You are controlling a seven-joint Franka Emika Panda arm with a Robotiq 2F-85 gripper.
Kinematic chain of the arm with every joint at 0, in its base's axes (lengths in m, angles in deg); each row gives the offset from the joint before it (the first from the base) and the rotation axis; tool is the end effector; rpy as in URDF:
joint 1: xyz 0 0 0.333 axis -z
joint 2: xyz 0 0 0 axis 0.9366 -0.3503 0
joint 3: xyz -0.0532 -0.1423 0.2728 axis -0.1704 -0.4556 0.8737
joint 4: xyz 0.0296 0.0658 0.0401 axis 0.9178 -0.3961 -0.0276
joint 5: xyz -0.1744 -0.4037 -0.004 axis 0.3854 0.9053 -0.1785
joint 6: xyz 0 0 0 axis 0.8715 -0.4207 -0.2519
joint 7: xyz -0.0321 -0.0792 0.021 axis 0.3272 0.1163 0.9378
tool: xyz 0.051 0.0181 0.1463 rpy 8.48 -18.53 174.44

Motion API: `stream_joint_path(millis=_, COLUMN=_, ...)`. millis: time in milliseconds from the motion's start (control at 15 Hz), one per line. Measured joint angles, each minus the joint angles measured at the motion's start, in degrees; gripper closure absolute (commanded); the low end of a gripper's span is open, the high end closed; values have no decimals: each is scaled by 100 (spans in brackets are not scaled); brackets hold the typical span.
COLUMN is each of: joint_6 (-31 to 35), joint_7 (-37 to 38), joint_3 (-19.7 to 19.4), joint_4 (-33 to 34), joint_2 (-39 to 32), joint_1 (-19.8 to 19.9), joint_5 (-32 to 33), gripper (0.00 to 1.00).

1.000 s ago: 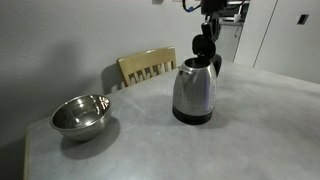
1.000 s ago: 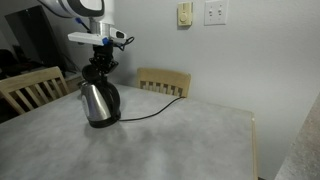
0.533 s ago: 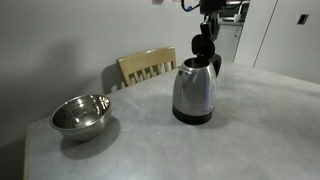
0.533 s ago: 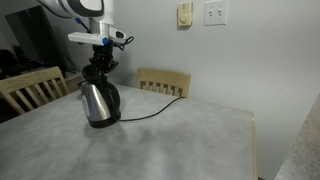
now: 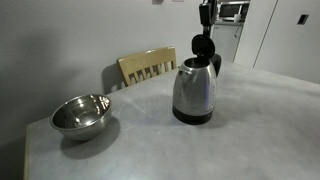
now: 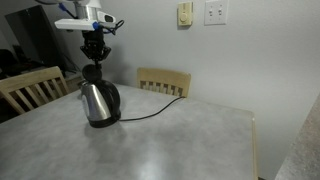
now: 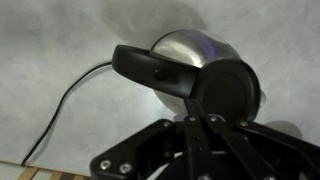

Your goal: Open the lid of the electric kettle.

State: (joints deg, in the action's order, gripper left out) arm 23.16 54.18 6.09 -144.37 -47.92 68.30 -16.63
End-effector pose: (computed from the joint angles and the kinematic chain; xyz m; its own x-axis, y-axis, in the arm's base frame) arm 0.6871 0.0533 0.3527 0.9460 0.3226 -0.0319 0.3192 -0.9441 -0.0829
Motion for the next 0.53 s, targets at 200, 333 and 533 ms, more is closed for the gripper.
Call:
stream_joint_path(millis=200, joint_6=63, joint_7=-98, joint_3=-4, joint_4=-181, joint_2=343, joint_1=15, joint_5=55, gripper=100)
stream_joint_path(millis=333, joint_6=74, joint_7=-172, joint_3=-12, joint_4=-283, joint_2=520, joint_1=30, joint_5=61, gripper=100)
stream_joint_path(millis=533, joint_6=78, joint_7=-269, joint_3=-29, joint_4=-395, joint_2=699, joint_1=47, joint_5=61, gripper=67)
